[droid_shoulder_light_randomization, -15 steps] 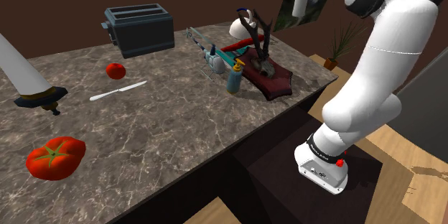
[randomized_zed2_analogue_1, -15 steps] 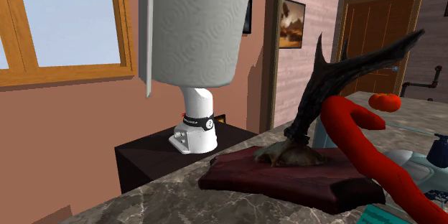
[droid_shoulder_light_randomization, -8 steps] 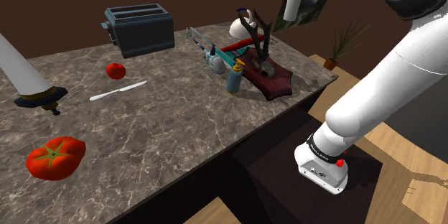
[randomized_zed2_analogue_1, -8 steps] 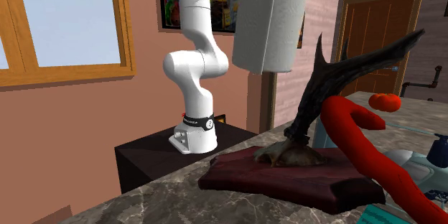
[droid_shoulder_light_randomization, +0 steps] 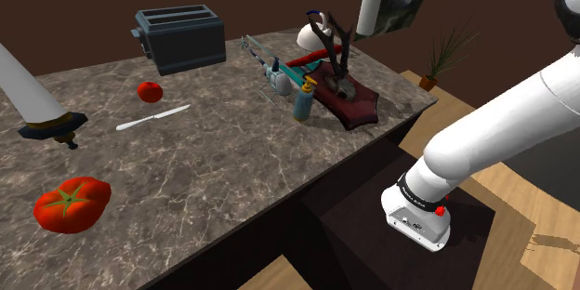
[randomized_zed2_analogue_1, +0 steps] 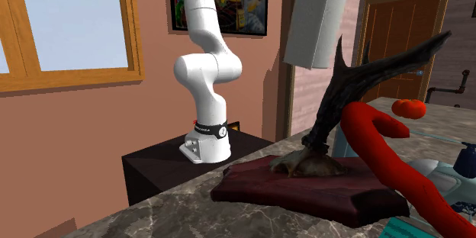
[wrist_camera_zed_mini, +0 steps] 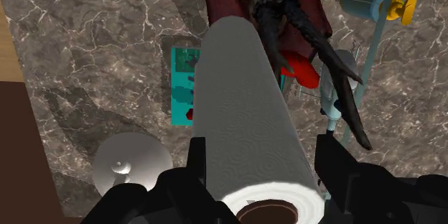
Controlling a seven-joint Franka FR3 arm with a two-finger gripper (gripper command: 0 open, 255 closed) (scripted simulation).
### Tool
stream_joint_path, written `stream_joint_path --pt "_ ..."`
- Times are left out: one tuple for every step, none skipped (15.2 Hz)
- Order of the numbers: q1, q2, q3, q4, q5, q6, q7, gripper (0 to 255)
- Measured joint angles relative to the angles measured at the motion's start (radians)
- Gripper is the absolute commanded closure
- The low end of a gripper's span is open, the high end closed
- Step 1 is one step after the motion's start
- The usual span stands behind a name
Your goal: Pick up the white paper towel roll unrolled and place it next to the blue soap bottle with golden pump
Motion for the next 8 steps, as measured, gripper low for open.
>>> stream_joint_path --pt "0.007 -0.020 0.018 -0.025 -0.004 0.007 0.025 255" --pt "0.014 -0.046 0.038 -0.052 -0.009 0.008 0.052 255" --pt "0.020 -0.059 0.053 -0.060 -0.011 0.004 0.074 255" --pt "0.027 -0.082 0.074 -0.077 -0.013 -0.001 0.101 255" --pt "0.032 -0.104 0.091 -0.099 -0.015 0.000 0.125 255" --pt "0.039 -0.124 0.111 -0.126 -0.015 0.007 0.150 255" --pt "0.044 -0.140 0.129 -0.142 -0.014 0.007 0.174 255" --pt "0.049 -0.157 0.144 -0.159 -0.013 0.007 0.194 255"
